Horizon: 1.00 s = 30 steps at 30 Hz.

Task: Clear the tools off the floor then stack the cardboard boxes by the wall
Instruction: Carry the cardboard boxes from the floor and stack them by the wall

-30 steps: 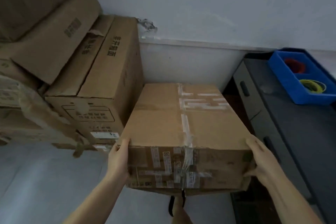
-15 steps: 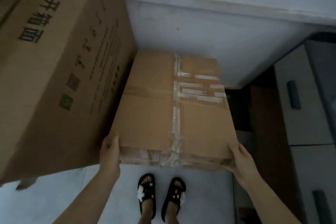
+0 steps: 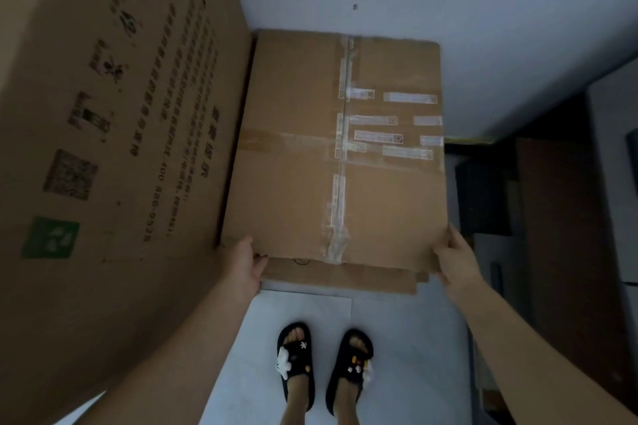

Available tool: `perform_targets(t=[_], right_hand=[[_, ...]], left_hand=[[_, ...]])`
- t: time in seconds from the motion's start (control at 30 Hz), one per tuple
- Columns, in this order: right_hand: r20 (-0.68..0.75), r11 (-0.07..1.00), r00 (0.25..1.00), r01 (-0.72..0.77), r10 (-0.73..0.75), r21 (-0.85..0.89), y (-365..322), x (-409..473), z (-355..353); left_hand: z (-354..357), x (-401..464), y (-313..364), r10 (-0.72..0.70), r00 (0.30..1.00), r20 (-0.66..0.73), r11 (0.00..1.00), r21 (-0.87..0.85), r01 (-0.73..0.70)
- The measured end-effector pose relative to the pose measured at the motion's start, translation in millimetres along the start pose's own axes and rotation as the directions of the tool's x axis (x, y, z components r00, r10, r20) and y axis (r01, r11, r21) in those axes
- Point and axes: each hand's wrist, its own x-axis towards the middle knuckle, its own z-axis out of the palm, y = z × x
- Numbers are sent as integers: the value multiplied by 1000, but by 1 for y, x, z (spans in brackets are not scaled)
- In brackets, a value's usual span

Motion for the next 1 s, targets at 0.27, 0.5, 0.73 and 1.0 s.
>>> perform_targets(t=[0.27, 0.5, 0.73, 1.0], right_hand=[[181, 986, 983, 55, -26, -158, -23, -54, -17], [438, 836, 849, 453, -296, -312, -88, -209, -53], [672, 644, 696, 640, -253, -419, -93, -317, -103], [872, 463, 477, 800, -105, -382, -74, -339, -94]], left_hand=[[-30, -32, -1, 47, 994, 94, 970, 234, -68], [-59, -190, 42, 301, 857, 418, 791, 393, -469], [-129, -312, 21, 464, 692, 553, 506, 476, -719], [-193, -382, -85, 682, 696, 224, 535, 496, -684]])
